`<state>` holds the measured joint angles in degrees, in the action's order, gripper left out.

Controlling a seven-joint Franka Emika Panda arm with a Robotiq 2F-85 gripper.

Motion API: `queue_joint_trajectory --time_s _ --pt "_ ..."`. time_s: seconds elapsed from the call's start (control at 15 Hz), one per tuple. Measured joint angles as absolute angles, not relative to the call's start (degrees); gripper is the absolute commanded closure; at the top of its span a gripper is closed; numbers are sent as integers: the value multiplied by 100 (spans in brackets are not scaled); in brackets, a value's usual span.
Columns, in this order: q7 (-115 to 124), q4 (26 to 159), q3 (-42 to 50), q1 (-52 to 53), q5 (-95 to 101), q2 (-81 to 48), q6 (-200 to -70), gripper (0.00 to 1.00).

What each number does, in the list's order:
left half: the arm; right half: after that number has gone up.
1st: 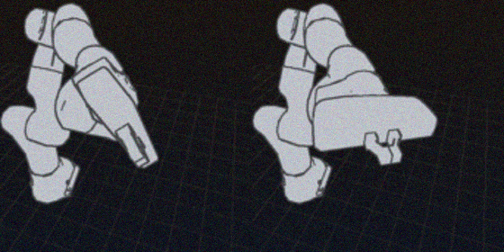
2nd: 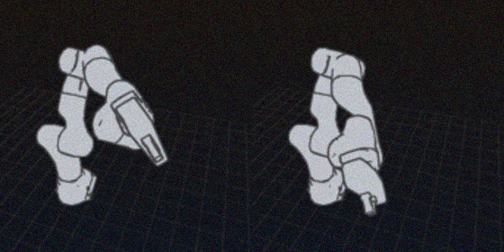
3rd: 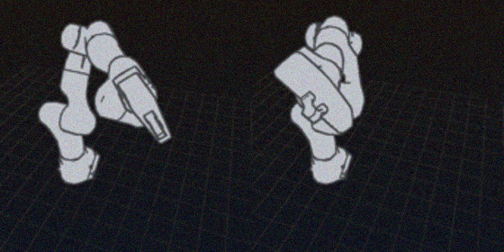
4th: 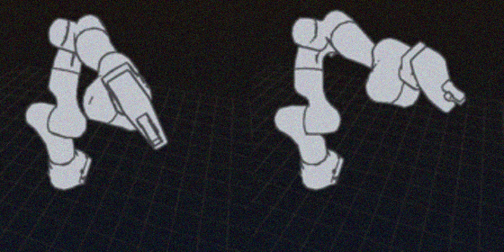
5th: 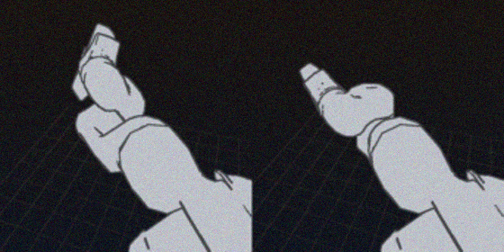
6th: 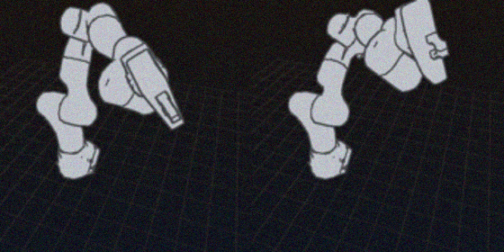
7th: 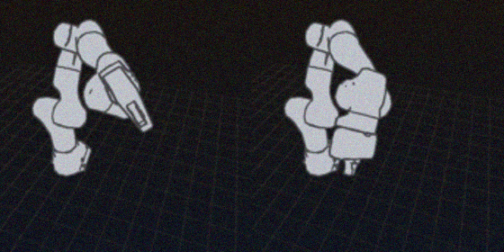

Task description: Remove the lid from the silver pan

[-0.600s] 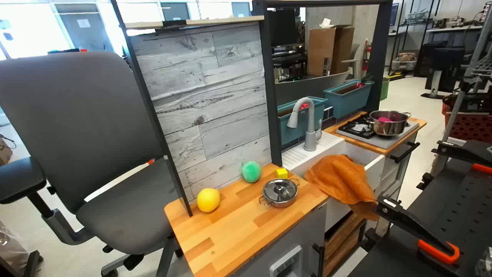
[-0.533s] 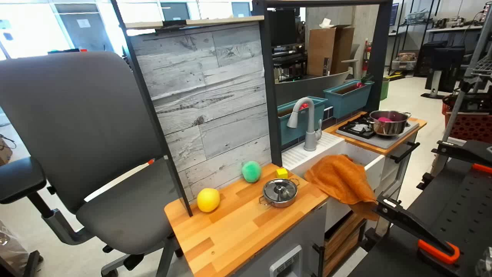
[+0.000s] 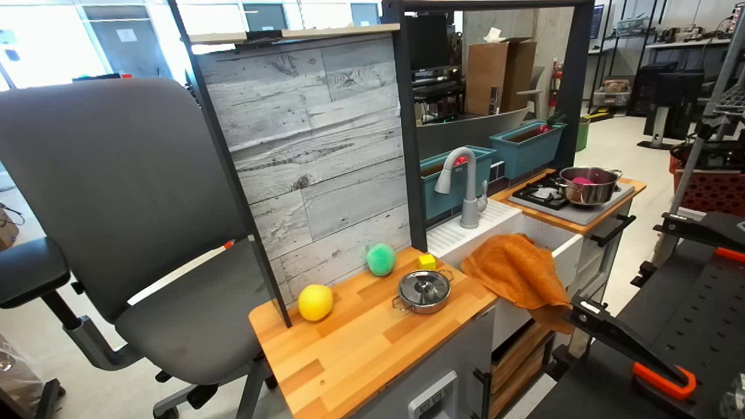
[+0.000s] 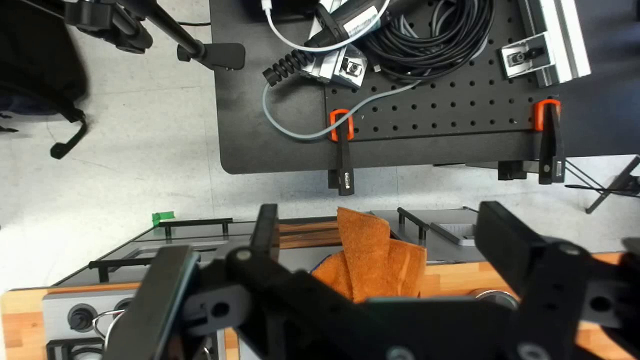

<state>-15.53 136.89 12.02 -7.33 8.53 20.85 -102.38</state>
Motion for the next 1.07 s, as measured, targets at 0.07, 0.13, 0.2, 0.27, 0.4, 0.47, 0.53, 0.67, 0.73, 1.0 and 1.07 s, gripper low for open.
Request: queue_joint_trajectory --time_s 0.07,0.13,0.2,0.27,0.4,0.47,0.53,0.67,0.73,1.0,1.07 --pt "-1553 13689 1202 -733 853 2085 -10238 0" --pt "-1553 13689 1202 -733 853 2085 -10238 0" --pt "-1553 13689 1202 -733 853 2085 -10238 0" --pt "-1553 13702 1201 -733 853 2080 -10297 0" --pt "-1548 13816 1176 -713 850 1988 -10869 0" --pt "-1544 13896 1135 -675 853 1852 -11306 0" --pt "-1544 13959 1057 -612 866 1660 -11737 0" --pt "-1515 14008 816 -431 906 1161 -12509 0" --pt "-1449 13998 660 -329 980 893 -12811 0" --pt "-953 13784 33 88 1528 -99 -13555 0" --pt "-860 13659 -85 195 1648 -342 -13604 0"
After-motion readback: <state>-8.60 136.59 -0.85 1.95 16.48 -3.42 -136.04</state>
